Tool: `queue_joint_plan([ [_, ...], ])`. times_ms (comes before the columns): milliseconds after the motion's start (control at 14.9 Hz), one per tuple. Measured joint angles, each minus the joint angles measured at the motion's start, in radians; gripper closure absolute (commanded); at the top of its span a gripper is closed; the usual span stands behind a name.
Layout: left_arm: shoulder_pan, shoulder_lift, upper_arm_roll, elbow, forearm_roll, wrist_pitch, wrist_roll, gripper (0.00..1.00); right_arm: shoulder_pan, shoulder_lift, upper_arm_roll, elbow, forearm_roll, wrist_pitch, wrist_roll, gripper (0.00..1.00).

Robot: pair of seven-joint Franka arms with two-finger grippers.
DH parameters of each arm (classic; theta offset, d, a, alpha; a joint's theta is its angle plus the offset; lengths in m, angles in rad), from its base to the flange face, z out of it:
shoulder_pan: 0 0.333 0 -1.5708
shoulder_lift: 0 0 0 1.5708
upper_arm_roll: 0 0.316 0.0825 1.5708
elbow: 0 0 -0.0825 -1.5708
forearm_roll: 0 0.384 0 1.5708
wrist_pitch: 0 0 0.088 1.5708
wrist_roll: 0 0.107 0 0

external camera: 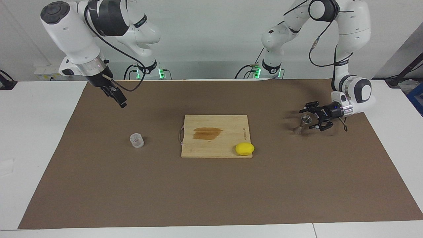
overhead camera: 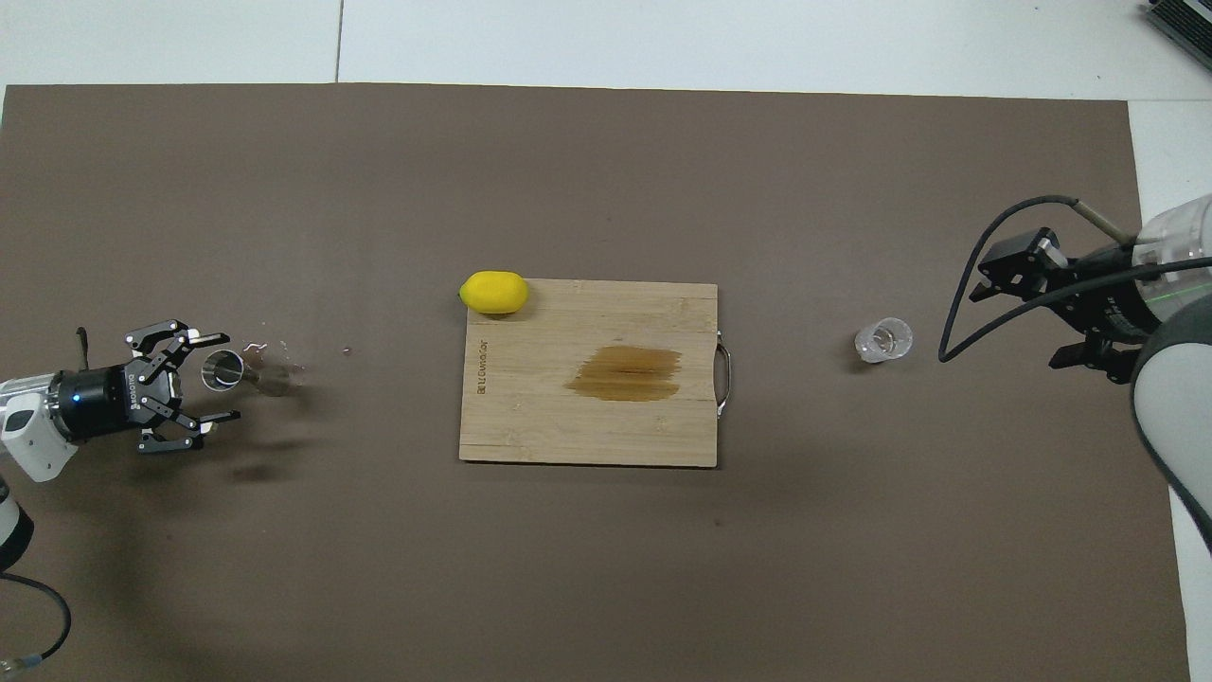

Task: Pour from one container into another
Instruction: 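Close the left gripper around the small dark cup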

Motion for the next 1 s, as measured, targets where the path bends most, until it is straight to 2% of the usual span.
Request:
queue_joint_plan([
  [536,-0.004,0.0,-0.002,0.0,-0.018,-0.032,0.0,0.0,0.0,0.0,0.002,0.0,0.0,0.001,0.0,0.01],
  [938,0.0,0.0,0.005,0.0,-0.02,-0.036,0.0,0.06,0.0,0.0,0.003,0.0,0.0,0.001,0.0,0.01],
  [1005,0.0,0.0,0.006,0.0,-0.02,-0.036,0.0,0.1,0.0,0.0,0.004,0.0,0.0,0.002,0.0,0.01],
])
